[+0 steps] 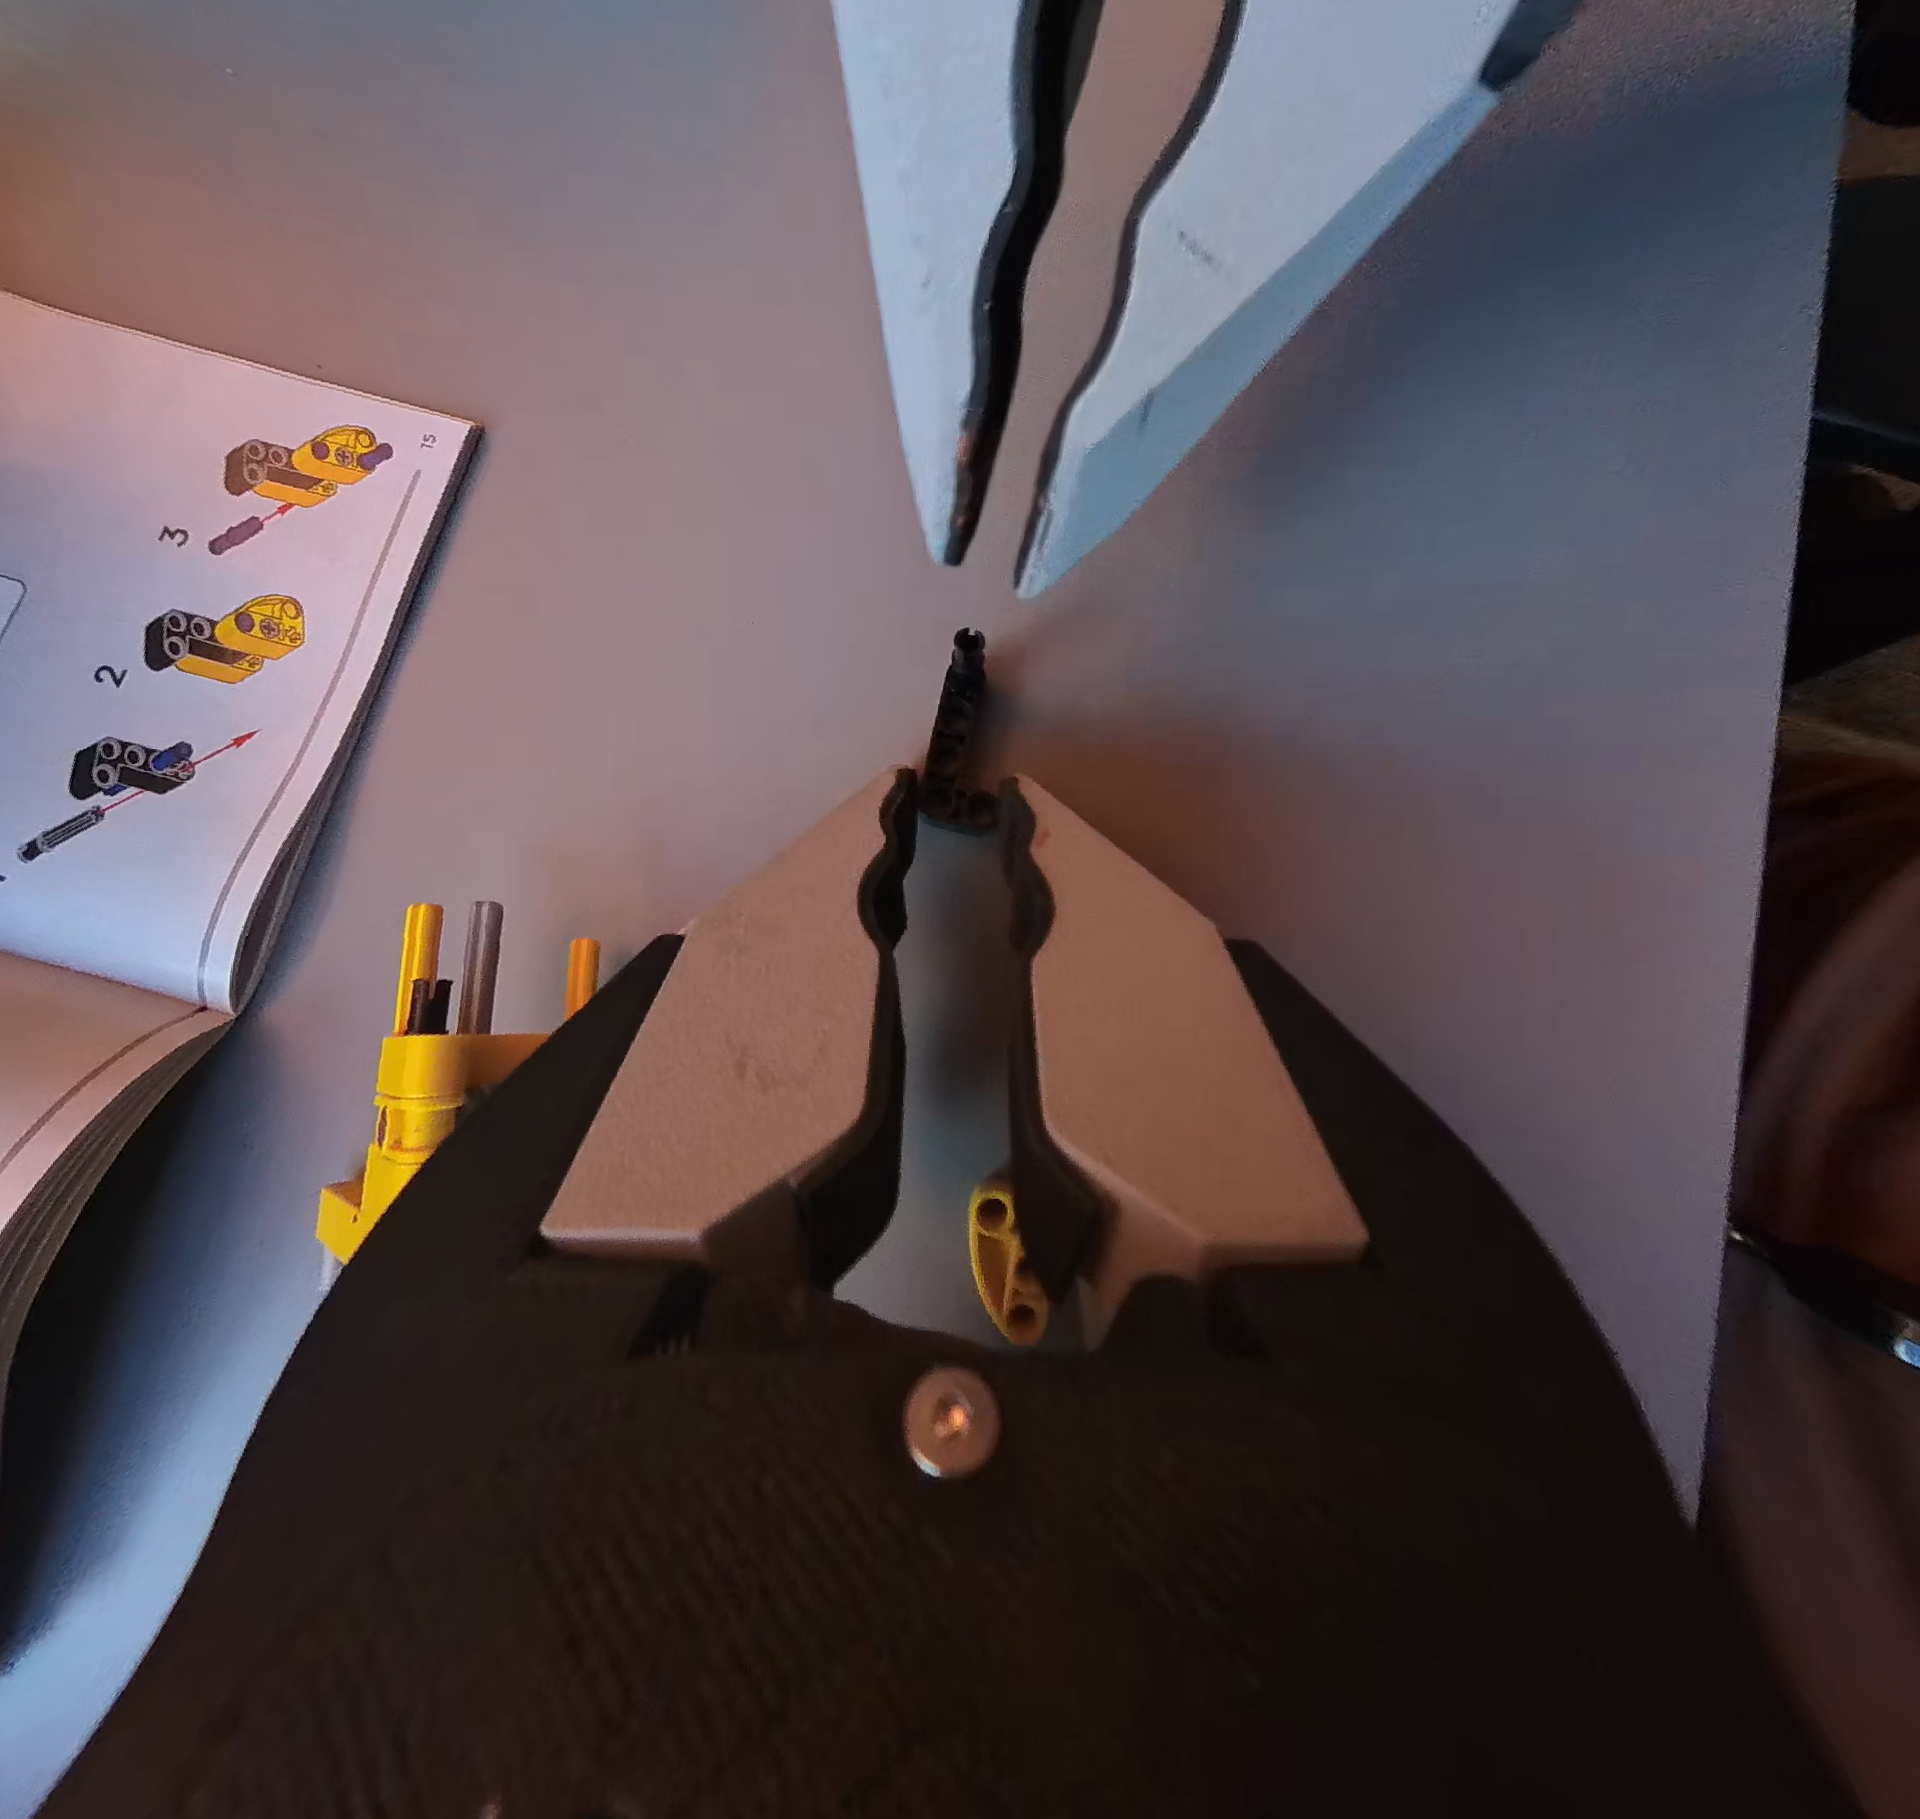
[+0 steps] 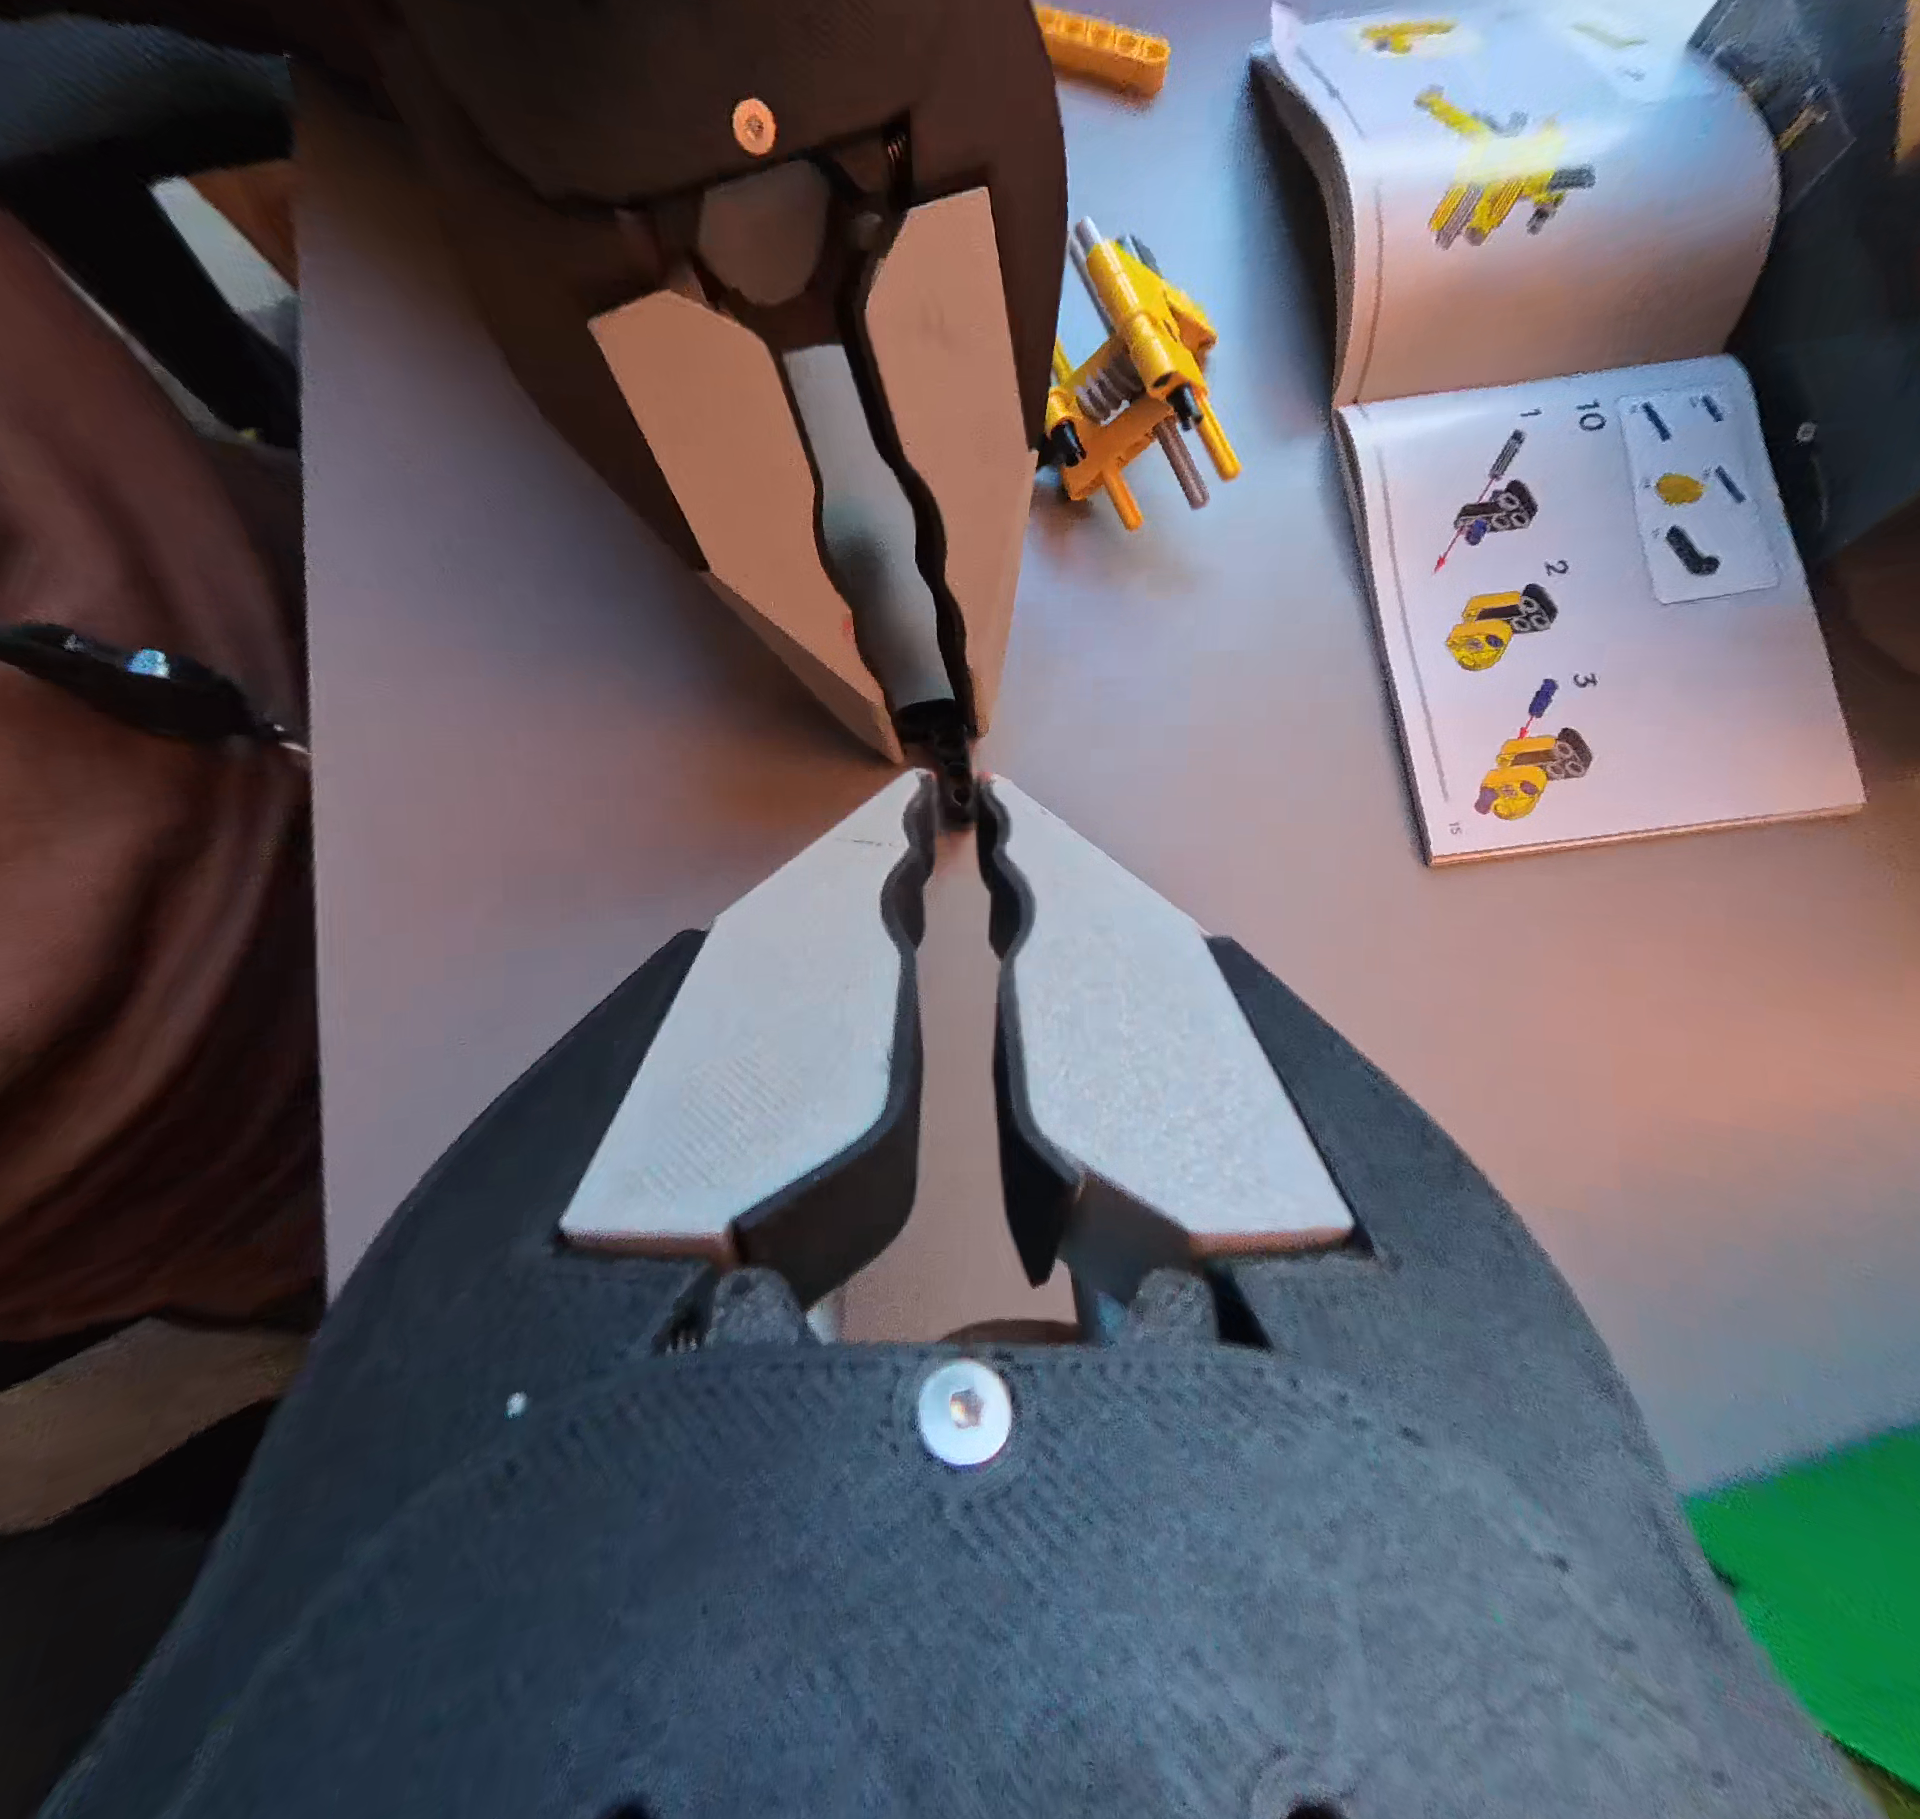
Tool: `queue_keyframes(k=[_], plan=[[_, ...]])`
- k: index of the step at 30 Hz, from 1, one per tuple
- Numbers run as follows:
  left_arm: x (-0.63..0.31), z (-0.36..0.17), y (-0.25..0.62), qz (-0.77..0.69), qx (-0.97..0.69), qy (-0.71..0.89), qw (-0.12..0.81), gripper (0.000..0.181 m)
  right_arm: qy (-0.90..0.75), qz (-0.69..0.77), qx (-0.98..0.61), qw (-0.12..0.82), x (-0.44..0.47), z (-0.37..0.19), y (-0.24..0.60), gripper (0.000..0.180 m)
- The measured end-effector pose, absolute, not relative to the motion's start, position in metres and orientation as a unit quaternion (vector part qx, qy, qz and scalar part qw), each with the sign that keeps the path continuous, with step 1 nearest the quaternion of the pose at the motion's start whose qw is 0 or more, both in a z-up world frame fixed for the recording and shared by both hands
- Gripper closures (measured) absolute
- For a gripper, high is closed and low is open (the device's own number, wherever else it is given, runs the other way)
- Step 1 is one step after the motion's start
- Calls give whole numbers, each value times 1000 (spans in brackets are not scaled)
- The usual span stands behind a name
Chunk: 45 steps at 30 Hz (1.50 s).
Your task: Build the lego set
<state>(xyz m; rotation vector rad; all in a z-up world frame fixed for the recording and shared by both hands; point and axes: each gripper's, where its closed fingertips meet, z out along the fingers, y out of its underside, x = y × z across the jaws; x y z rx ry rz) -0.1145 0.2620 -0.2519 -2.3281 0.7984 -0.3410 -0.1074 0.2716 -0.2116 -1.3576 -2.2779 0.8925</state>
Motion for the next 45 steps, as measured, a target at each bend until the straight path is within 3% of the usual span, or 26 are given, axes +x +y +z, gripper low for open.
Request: queue_keyframes(k=[4, 15, 45], plan=[[-114, -252, 262, -129, -885, 304, 328, 168, -839, 227, -468, 159, -107, -228, 269, 174], [-114, -252, 262, -141, -882, 299, 335, 168, -861, 177, -459, 131, -110, -231, 273, 180], [-116, -251, 261, -173, -875, 292, 346, 168, -873, 161, -449, 96, -111, -235, 268, 178]])
